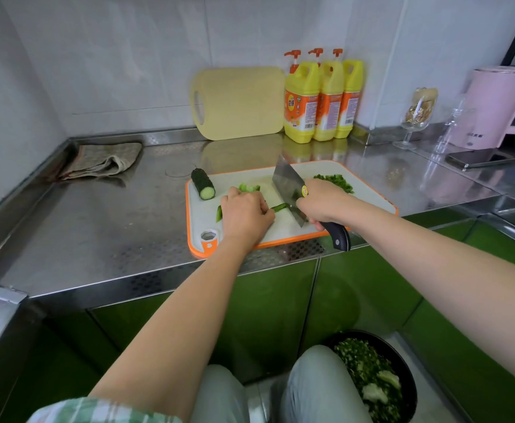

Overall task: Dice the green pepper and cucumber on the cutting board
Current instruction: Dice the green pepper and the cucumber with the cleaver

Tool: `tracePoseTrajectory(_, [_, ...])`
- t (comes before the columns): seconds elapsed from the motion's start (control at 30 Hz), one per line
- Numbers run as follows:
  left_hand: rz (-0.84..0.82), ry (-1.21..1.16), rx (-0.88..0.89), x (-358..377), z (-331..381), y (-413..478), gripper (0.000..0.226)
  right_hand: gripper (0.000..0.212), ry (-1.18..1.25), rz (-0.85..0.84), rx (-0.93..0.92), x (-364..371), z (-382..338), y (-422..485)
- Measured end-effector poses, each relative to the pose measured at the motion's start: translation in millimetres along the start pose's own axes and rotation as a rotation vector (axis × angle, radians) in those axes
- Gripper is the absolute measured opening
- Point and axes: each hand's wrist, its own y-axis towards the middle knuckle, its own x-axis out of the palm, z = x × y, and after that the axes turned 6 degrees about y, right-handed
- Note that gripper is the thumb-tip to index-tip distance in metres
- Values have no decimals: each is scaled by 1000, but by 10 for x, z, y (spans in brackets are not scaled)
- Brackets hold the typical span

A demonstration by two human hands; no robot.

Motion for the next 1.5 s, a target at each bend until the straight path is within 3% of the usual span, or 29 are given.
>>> tracePoseTrajectory(0.33, [11, 0, 20, 20, -18, 11, 11, 7, 69, 113, -33, 64, 91, 88])
tracePoseTrajectory(0.6, [13, -15, 18, 29, -16, 15, 11, 18, 17, -26, 13, 17, -33, 44])
tracePoseTrajectory(0.9, [6, -18, 28, 10, -19, 11, 11, 9, 72, 74, -28, 68, 16, 52])
tracePoseTrajectory(1.1, [-5, -29, 24, 19, -17, 17, 12, 19, 13, -15, 22, 39, -56, -23])
tracePoseTrajectory(1.23, [7, -30, 18, -4, -10, -2, 12, 26, 34, 16, 38, 69, -54, 35])
tracePoseTrajectory(1.4, [1, -19, 2, -13, 8, -6, 16, 6, 84, 47, 10, 28, -46, -33])
tracePoseTrajectory(1.5, [3, -20, -9, 1, 5, -2, 16, 10, 34, 2, 10, 5, -91, -83])
